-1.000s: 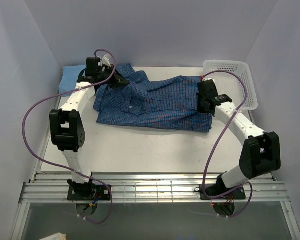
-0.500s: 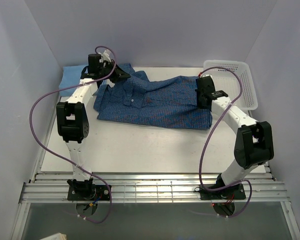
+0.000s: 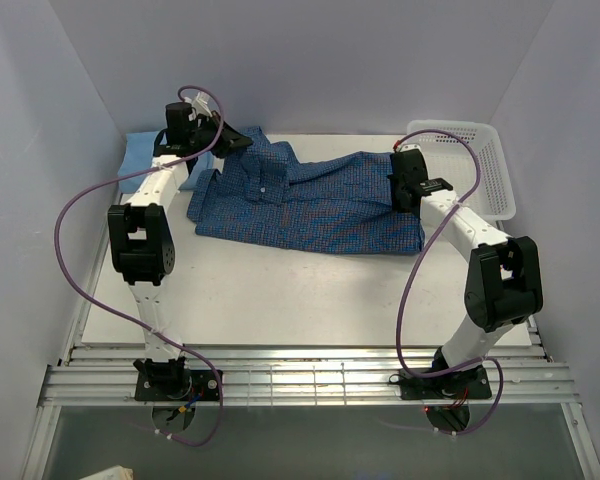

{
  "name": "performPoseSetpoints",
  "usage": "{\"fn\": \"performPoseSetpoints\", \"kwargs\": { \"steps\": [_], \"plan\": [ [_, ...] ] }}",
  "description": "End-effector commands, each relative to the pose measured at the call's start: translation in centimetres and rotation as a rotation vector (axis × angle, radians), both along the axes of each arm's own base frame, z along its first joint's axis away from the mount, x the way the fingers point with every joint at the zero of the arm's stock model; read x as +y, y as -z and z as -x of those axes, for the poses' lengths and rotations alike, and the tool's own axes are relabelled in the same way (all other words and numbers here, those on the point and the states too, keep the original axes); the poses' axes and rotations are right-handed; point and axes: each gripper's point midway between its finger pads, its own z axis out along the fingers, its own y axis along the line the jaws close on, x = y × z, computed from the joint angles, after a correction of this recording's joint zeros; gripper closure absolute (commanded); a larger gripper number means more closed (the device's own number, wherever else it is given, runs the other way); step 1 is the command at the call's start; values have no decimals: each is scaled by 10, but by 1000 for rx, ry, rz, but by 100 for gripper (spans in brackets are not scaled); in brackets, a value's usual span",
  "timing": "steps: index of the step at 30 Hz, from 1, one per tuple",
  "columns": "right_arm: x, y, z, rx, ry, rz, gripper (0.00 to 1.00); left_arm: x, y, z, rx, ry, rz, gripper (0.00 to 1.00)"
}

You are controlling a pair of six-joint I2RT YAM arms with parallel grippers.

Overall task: Fold and stack the long sleeve shirts
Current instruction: Fold the shirt

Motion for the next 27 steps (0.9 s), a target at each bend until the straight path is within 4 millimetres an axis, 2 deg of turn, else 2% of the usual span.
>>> {"fn": "performPoseSetpoints", "kwargs": {
  "steps": [1, 6, 7, 8, 9, 10, 12, 13, 15, 17, 19, 21, 22, 23, 25, 26, 27],
  "plan": [
    [2, -16, -15, -64, 1, -14, 92, 1, -44, 4, -117, 20, -11, 100],
    [3, -12, -14, -52, -5, -15, 89, -5, -19, 17, -56, 80, 2, 100],
    [3, -12, -13, -49, -6, -14, 82, -6, -16, 18, -51, 89, 5, 100],
    [4, -15, -13, -53, -12, -17, 80, -7, -14, 20, -46, 98, 7, 98],
    [6, -19, -13, -59, -25, -19, 78, -8, -14, 23, -41, 109, 12, 93],
    [8, -22, -13, -63, -39, -23, 69, -9, -13, 24, -38, 113, 14, 87],
    [16, -34, -12, -87, -81, -53, 59, -10, -16, 26, -43, 124, 16, 67],
    [20, -39, -11, -97, -109, -57, 47, -10, -17, 27, -42, 128, 16, 53],
    [31, -54, -7, -123, -162, -99, 38, -9, -16, 30, -23, 130, 7, 2],
    [45, -68, 1, -146, -228, -147, 33, -7, -12, 34, 6, 119, -15, 2],
    [54, -67, 11, -138, -269, -176, 30, -4, -1, 42, 50, 104, -32, 2],
    [68, -71, 20, -141, -314, -231, 30, 1, 0, 54, 74, 77, -55, 2],
    [73, -68, 25, -135, -330, -247, 28, 5, 5, 59, 90, 54, -70, 2],
    [83, -56, 35, -101, -357, -269, 27, 12, 16, 70, 132, 14, -96, 2],
    [93, -43, 43, -77, -379, -271, 27, 17, 27, 85, 173, -17, -107, 2],
    [95, -30, 47, -44, -377, -262, 28, 19, 49, 98, 232, -27, -112, 2],
    [95, -22, 48, -24, -371, -254, 29, 23, 49, 104, 238, -55, -120, 2]
  ]
}}
